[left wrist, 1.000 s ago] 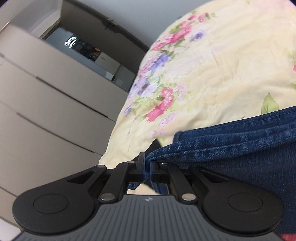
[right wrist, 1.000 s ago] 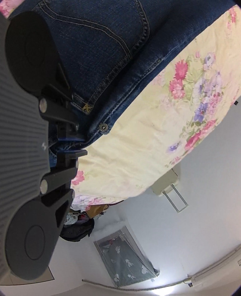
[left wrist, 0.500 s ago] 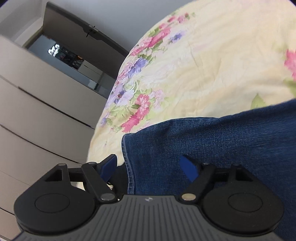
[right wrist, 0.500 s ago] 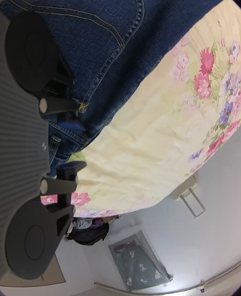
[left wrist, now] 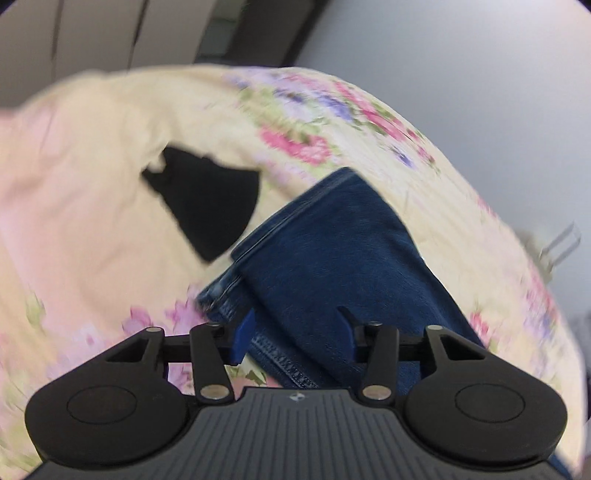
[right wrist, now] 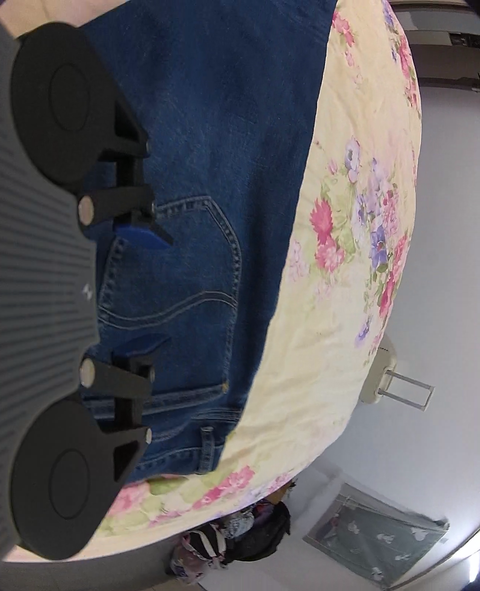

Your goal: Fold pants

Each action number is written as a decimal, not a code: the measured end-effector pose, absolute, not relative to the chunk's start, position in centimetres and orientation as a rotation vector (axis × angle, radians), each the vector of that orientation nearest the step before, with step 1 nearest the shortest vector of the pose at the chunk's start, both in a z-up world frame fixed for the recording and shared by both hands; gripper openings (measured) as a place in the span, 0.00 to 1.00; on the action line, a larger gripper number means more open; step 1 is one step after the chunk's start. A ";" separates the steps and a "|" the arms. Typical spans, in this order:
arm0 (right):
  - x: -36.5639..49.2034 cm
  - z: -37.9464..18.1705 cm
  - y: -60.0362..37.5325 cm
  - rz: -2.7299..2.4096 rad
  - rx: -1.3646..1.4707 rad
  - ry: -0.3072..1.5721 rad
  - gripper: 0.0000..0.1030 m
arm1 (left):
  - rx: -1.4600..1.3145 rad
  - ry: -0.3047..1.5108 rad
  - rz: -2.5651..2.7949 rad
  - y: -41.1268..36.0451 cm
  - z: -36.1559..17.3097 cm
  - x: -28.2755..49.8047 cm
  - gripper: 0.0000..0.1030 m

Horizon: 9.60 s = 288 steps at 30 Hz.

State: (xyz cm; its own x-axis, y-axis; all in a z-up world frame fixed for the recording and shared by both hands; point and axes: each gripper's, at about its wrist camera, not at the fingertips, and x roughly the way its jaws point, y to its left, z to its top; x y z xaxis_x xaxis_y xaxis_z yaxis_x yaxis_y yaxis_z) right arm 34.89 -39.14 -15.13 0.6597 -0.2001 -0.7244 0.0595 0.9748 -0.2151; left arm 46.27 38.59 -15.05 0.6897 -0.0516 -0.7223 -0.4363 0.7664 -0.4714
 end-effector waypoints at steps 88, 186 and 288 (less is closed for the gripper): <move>24.7 -14.9 -34.1 -0.280 -0.197 0.869 0.49 | -0.761 0.642 0.305 45.7 -14.1 47.4 0.45; 25.2 -15.4 -31.6 -0.288 -0.313 0.813 0.49 | 0.192 0.775 -0.064 36.4 -11.3 44.7 0.09; 38.8 -14.4 -65.2 -0.186 0.369 0.724 0.24 | 0.399 0.775 -0.517 -19.4 -14.9 50.8 0.25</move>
State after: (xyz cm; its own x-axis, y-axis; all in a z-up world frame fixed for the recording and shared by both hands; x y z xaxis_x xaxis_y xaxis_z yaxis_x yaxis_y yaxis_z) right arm 38.79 -65.17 -14.38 0.7364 -0.0394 -0.6754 0.2915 0.9194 0.2641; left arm 50.79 -19.44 -14.93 0.6017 -0.2914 -0.7436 0.5749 0.8044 0.1500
